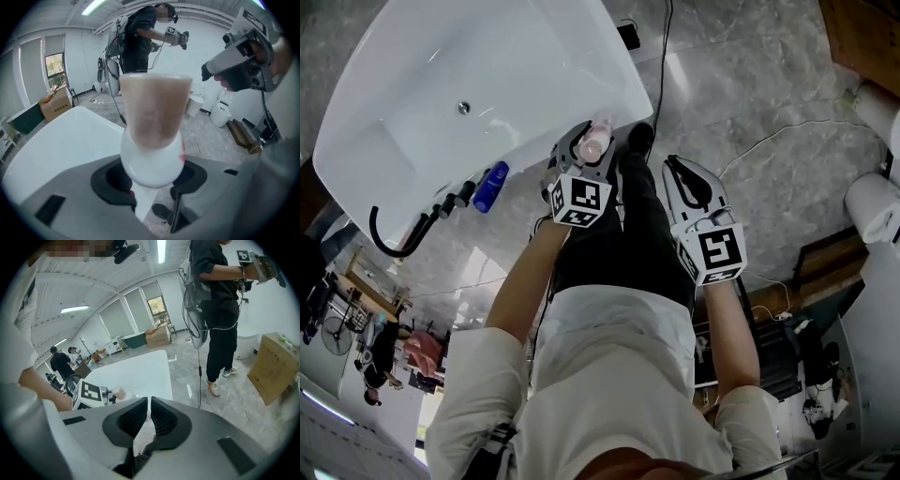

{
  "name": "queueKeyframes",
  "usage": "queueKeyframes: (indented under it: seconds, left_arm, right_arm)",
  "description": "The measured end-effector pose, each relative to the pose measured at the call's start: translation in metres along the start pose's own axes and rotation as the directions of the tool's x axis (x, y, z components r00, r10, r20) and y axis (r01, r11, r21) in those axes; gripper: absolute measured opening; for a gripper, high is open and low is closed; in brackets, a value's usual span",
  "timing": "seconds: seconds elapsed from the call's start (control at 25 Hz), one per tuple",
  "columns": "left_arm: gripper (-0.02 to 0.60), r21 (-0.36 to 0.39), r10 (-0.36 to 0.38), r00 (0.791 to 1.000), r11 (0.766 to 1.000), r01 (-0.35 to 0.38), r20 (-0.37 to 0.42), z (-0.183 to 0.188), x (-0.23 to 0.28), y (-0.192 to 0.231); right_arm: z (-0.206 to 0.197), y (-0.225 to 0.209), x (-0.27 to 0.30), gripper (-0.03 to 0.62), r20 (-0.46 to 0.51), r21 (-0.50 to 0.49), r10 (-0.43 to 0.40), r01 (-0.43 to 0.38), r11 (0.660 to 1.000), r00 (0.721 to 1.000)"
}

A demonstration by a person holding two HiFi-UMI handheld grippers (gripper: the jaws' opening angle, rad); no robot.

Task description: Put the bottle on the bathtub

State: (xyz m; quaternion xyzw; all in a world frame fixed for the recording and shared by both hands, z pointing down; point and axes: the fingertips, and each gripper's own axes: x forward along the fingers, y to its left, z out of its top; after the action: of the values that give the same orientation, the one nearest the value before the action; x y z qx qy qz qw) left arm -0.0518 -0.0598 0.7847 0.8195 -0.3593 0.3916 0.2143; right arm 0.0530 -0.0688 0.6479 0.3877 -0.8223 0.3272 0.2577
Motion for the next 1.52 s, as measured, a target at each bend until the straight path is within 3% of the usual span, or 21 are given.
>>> queueKeyframes:
  seconds: [0.6, 0.76, 1.12, 1.52]
  left_arm:
    - [0.229, 0.066, 0.053, 0.998, 0.996, -0.056, 0.046, -0.01, 0.008, -0.014]
    - [0.232, 0.053, 0.075, 0.995, 0.996, -0.078, 0.063, -0.007, 0.008, -0.014]
    - [0.307, 0.03, 0.104, 0.993, 0.994, -0.106, 0.056, -0.015, 0.004, -0.009]
    - [0.31, 0.013, 0.098, 0.992, 0.995, -0.099, 0.078, 0.002, -0.047, -0.02]
  right_arm:
    - [-0.022, 0.001, 0.002, 0.044, -0.008, 0.015, -0.001, 0.001, 1.0, 1.0]
    - [-0.029, 0.0, -0.001, 0.044, -0.009, 0.03, -0.009, 0.009, 1.0, 1.0]
    - [-0.04, 0.011, -0.01, 0.044, -0.002, 0.028, -0.019, 0.019, 0.999, 1.0]
    - [-0.023, 0.038, -0.045, 0.044, 0.038, -0.014, -0.025, 0.025, 1.0, 0.999]
